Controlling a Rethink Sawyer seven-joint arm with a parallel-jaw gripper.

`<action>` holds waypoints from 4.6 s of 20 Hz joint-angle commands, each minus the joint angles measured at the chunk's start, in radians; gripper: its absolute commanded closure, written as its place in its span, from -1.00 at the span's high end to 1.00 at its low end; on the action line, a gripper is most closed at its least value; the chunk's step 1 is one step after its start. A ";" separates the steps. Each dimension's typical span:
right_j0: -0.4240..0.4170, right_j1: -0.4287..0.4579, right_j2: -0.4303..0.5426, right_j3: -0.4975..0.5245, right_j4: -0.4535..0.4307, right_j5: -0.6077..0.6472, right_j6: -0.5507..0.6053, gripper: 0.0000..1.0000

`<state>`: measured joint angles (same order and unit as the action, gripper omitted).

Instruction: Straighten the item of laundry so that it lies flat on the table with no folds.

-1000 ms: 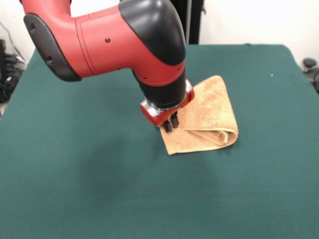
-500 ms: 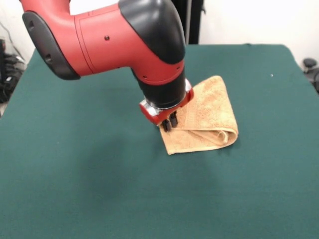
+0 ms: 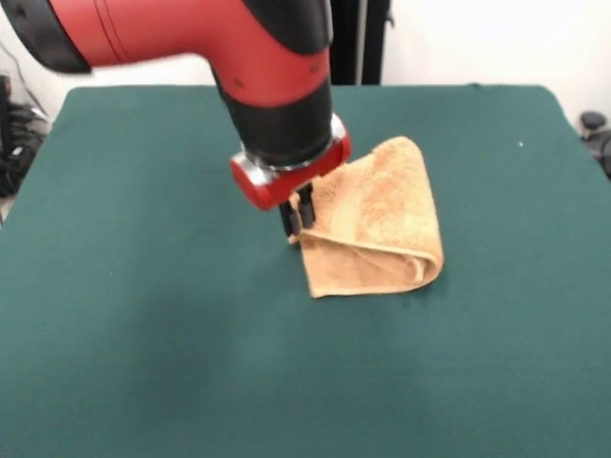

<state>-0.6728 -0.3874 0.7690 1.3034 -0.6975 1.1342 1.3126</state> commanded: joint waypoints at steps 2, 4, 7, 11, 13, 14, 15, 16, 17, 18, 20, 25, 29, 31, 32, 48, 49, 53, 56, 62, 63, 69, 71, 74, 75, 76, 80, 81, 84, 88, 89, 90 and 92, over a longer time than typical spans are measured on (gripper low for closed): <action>-0.003 -0.124 0.039 0.055 0.054 0.054 -0.208 -1.00; 0.003 -0.139 0.038 0.047 0.064 0.044 -0.197 -1.00; -0.008 -0.163 0.044 0.042 0.083 0.056 -0.217 -1.00; -0.035 -0.232 0.052 0.042 0.114 0.100 -0.260 -1.00; -0.046 -0.271 0.053 0.048 0.121 0.110 -0.272 -1.00; -0.051 -0.296 0.056 0.048 0.129 0.123 -0.278 -1.00; -0.054 -0.310 0.057 0.048 0.132 0.129 -0.282 -1.00; -0.056 -0.332 0.062 0.043 0.144 0.144 -0.282 -1.00; -0.059 -0.344 0.064 0.044 0.149 0.150 -0.286 -1.00; -0.065 -0.362 0.068 0.050 0.155 0.153 -0.292 -1.00; -0.069 -0.388 0.078 0.055 0.168 0.149 -0.290 -1.00; -0.054 -0.393 0.072 0.052 0.149 0.125 -0.269 -1.00; -0.048 -0.387 0.057 0.081 0.116 0.027 -0.217 -1.00; -0.039 -0.372 0.045 0.097 0.089 -0.041 -0.179 -1.00; -0.033 -0.366 0.040 0.102 0.079 -0.064 -0.162 -1.00; 0.029 -0.404 -0.009 0.155 0.062 -0.153 -0.031 -1.00; 0.037 -0.411 -0.015 0.166 0.058 -0.169 -0.012 -1.00; 0.070 -0.436 -0.043 0.212 0.025 -0.284 0.086 -1.00; 0.116 -0.441 -0.087 0.245 -0.029 -0.384 0.167 -1.00; 0.248 -0.402 -0.225 0.229 -0.129 -0.509 0.306 -1.00; 0.267 -0.400 -0.249 0.227 -0.137 -0.526 0.321 -1.00; 0.400 -0.371 -0.401 0.198 -0.182 -0.623 0.426 -1.00; 0.425 -0.365 -0.436 0.188 -0.175 -0.633 0.434 -1.00; 0.488 -0.347 -0.512 0.161 -0.170 -0.613 0.487 -1.00; 0.512 -0.340 -0.541 0.149 -0.169 -0.601 0.513 -1.00; 0.519 -0.343 -0.556 0.154 -0.165 -0.608 0.518 -1.00; 0.570 -0.334 -0.641 0.148 -0.175 -0.672 0.594 -1.00; 0.601 -0.325 -0.685 0.139 -0.188 -0.703 0.657 -1.00; 0.689 -0.292 -0.808 0.114 -0.219 -0.790 0.815 -1.00; 0.778 -0.227 -0.929 0.073 -0.232 -0.842 0.927 -1.00; 0.807 -0.202 -0.966 0.059 -0.238 -0.852 0.967 -1.00; 0.837 -0.176 -1.003 0.045 -0.245 -0.863 1.006 -1.00; 0.892 -0.126 -1.072 0.025 -0.252 -0.884 1.081 -1.00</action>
<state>0.0700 -0.7006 -0.0585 1.3604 -0.8963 0.3565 1.8362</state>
